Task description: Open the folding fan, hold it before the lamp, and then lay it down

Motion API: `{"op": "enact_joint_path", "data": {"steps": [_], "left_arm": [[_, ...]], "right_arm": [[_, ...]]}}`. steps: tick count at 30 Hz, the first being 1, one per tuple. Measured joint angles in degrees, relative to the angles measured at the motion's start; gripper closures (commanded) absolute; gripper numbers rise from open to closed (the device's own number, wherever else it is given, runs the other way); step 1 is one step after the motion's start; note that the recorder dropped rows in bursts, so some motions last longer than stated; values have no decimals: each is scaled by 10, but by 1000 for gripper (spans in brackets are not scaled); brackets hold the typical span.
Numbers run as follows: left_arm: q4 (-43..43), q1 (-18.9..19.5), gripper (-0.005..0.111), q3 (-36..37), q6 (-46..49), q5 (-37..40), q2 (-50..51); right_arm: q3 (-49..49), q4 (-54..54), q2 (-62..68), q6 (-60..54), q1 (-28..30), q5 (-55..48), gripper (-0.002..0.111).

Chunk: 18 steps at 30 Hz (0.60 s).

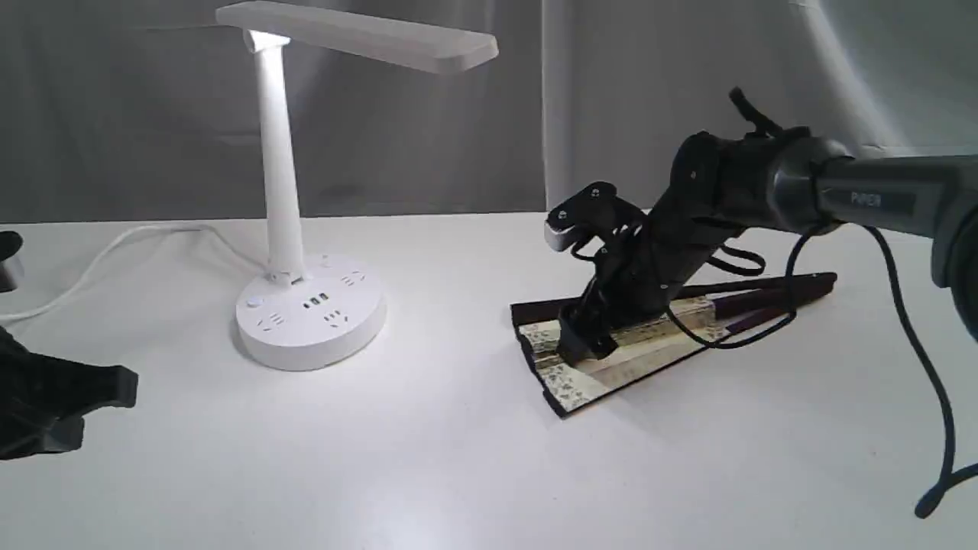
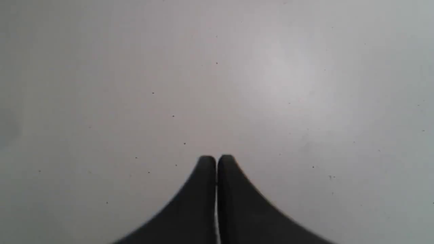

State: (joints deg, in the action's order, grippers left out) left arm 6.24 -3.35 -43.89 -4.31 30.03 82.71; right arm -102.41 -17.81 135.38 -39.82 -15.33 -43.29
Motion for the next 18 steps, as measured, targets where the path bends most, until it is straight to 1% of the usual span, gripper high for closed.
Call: {"op": "enact_joint_path", "data": {"steps": [6, 12, 18], "left_arm": [[0, 0, 107, 0, 0, 1, 0], [0, 0, 107, 0, 0, 1, 0], [0, 0, 107, 0, 0, 1, 0]], "right_arm": [[0, -54, -7, 79, 0, -32, 31], [0, -124, -13, 97, -4, -92, 34], [6, -108, -28, 96, -27, -121, 36]]}}
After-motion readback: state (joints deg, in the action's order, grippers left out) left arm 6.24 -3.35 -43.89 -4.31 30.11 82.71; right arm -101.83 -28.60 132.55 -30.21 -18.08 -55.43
